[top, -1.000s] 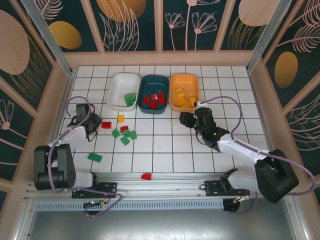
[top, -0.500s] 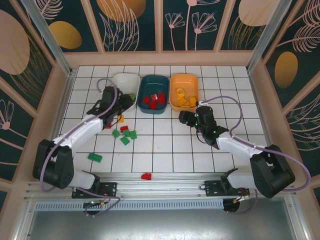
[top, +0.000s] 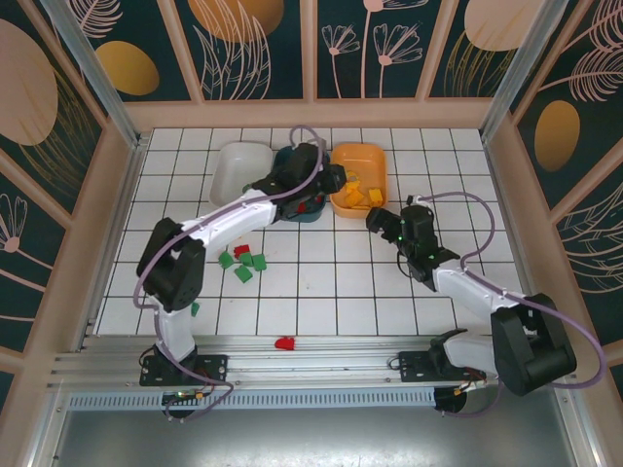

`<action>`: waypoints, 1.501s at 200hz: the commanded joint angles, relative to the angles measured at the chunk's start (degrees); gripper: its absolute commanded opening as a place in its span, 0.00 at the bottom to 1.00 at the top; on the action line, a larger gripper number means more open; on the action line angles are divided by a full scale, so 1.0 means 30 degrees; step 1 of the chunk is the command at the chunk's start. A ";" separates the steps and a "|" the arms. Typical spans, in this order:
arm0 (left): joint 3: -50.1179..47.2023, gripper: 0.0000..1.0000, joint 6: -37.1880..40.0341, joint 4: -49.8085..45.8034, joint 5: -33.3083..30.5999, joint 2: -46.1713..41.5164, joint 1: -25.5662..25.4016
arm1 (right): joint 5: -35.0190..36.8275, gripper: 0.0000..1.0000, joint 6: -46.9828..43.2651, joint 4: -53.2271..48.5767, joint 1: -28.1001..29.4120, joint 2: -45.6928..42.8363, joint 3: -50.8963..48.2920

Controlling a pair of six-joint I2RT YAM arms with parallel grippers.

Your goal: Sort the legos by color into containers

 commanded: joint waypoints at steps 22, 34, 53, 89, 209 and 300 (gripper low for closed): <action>0.2945 0.26 0.0789 -0.0474 0.0824 0.3156 -0.0647 | 0.0461 0.99 0.0628 -0.0047 -0.0360 -0.0861 -0.0471; 0.3266 0.27 0.0726 -0.0449 0.0529 0.3784 -0.0638 | 0.0412 0.99 0.0577 -0.0017 -0.0368 -0.0898 -0.0501; 0.4055 0.27 0.0727 -0.0666 0.0159 0.4819 -0.0632 | 0.0237 0.99 0.0516 0.0067 -0.0379 -0.0994 -0.0526; 0.6287 0.29 0.0644 -0.1505 0.0250 0.6846 -0.0643 | 0.0075 0.99 0.0340 0.0078 -0.0377 -0.1202 -0.0559; 0.7905 0.59 0.1043 -0.2675 0.0538 0.7718 -0.0640 | -0.0064 0.99 -0.0070 -0.0423 -0.0379 -0.1588 -0.0296; -0.0385 0.72 0.2509 -0.1455 -0.3826 -0.2349 -0.0176 | -0.0074 0.98 -0.1092 -0.0310 0.1236 -0.1273 0.0433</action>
